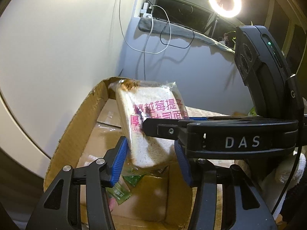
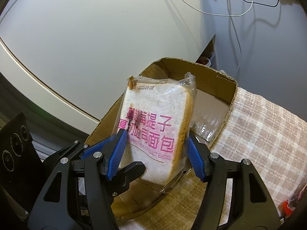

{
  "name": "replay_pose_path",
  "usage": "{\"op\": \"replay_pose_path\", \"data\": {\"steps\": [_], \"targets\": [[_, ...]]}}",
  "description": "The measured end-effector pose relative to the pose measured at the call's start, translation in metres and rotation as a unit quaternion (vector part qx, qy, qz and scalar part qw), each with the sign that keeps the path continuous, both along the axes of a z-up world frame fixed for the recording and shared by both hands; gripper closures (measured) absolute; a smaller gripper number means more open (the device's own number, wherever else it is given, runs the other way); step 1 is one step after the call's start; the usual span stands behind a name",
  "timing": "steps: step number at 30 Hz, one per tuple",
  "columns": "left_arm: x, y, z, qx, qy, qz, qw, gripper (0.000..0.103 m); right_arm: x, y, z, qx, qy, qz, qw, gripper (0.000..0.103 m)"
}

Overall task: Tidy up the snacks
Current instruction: 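Carry the bread bag with both tools into the box and open them, then move both open tools back to the Snickers bars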

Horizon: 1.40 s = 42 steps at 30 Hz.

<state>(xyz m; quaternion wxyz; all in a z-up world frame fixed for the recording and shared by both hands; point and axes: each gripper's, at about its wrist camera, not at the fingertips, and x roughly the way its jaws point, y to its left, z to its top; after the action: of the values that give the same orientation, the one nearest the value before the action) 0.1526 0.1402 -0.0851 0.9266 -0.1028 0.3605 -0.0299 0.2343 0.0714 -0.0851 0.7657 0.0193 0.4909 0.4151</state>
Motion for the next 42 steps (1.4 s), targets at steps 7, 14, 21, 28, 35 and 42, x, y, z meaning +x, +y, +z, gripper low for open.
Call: {"op": "replay_pose_path", "data": {"steps": [7,14,21,28,35,42], "targets": [[-0.003,0.002,0.003,0.006,-0.003,0.005,1.0000,0.055,0.001,-0.001,0.002,-0.004,-0.011,-0.011,1.000,0.034],[-0.007,-0.001,0.009,0.011,-0.010,0.005,0.9999,0.055,-0.006,-0.008,0.017,-0.004,-0.032,-0.010,0.999,0.031],[-0.017,-0.007,0.017,0.015,-0.018,0.004,0.9997,0.055,-0.012,-0.022,0.026,-0.001,-0.042,-0.021,0.999,0.031],[-0.032,-0.019,0.025,0.013,-0.028,-0.004,0.9995,0.055,-0.029,-0.041,0.036,-0.007,-0.072,-0.033,0.997,0.031],[-0.042,-0.042,0.025,0.004,-0.031,-0.027,0.9991,0.055,-0.048,-0.101,0.041,0.021,-0.078,-0.074,0.994,0.031],[-0.041,-0.081,0.018,-0.008,-0.019,-0.077,0.9968,0.055,-0.054,-0.179,0.037,0.013,-0.077,-0.124,0.989,0.031]]}}
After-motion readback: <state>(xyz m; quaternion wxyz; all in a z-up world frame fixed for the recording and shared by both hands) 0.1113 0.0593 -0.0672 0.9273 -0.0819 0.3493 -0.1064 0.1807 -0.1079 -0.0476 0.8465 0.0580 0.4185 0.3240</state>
